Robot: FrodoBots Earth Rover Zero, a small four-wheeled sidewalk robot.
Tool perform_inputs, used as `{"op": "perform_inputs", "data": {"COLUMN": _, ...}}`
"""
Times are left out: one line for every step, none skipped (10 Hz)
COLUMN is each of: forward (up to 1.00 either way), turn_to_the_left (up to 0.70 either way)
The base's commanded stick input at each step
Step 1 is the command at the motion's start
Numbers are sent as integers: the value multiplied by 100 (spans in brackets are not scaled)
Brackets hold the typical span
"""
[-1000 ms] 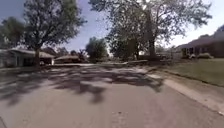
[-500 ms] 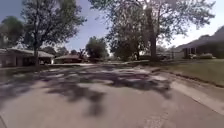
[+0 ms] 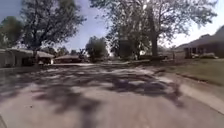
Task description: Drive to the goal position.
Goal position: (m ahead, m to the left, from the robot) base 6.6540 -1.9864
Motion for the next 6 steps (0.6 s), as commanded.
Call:
{"op": "perform_inputs", "data": {"forward": 70, "turn_to_the_left": 0}}
{"op": "perform_inputs", "data": {"forward": 70, "turn_to_the_left": 0}}
{"op": "perform_inputs", "data": {"forward": 70, "turn_to_the_left": 0}}
{"op": "perform_inputs", "data": {"forward": 70, "turn_to_the_left": 0}}
{"op": "perform_inputs", "data": {"forward": 70, "turn_to_the_left": 0}}
{"op": "perform_inputs", "data": {"forward": 70, "turn_to_the_left": 0}}
